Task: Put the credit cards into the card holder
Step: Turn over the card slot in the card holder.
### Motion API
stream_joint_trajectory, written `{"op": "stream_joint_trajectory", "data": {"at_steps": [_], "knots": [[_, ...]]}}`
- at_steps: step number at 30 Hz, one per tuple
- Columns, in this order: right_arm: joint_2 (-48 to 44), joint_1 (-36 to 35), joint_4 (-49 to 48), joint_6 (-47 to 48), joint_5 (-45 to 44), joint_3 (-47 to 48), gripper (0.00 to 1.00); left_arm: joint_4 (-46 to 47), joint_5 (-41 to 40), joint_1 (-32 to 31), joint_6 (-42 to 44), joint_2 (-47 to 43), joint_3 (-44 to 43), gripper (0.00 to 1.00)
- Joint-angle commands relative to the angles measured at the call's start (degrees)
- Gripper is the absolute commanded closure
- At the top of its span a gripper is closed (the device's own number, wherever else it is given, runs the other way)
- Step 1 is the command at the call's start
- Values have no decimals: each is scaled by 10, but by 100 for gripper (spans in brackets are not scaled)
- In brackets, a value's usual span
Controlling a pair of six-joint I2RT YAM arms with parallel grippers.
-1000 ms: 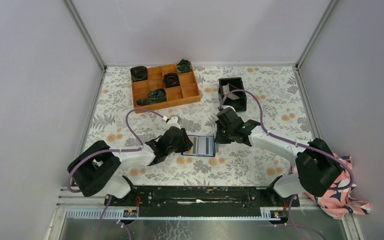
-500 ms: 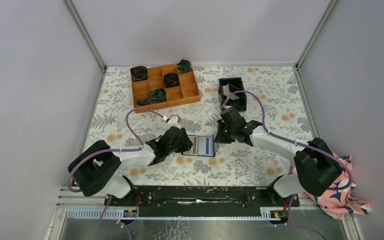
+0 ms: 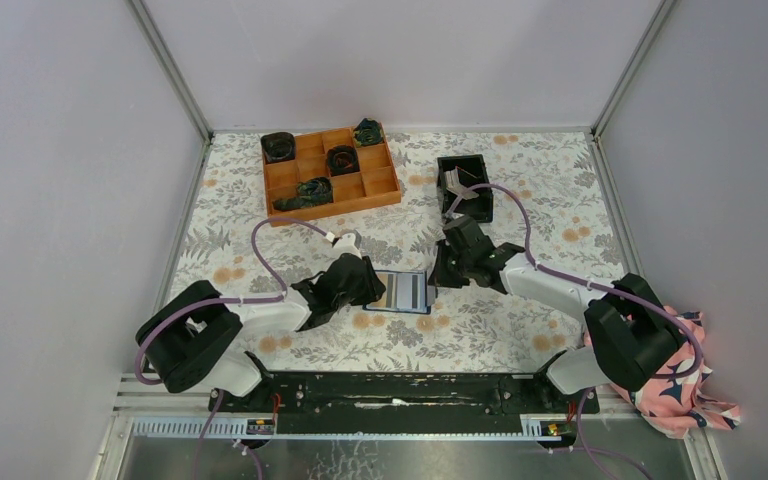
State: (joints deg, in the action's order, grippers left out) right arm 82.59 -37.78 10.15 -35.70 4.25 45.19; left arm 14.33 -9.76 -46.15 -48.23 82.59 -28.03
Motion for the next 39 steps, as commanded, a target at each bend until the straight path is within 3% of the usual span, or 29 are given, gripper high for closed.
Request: {"op": "stream_joint_trajectory", "data": {"at_steps": [1, 27, 39], "knots": [[-2, 10, -33, -18, 13, -19, 100, 0, -15, -6, -4, 1, 15, 62], [-66, 35, -190, -103, 105, -100, 100, 1, -21, -17, -19, 6, 37, 62], [-9, 27, -228, -115, 140, -74, 100, 3, -20, -21, -26, 14, 39, 62]]}}
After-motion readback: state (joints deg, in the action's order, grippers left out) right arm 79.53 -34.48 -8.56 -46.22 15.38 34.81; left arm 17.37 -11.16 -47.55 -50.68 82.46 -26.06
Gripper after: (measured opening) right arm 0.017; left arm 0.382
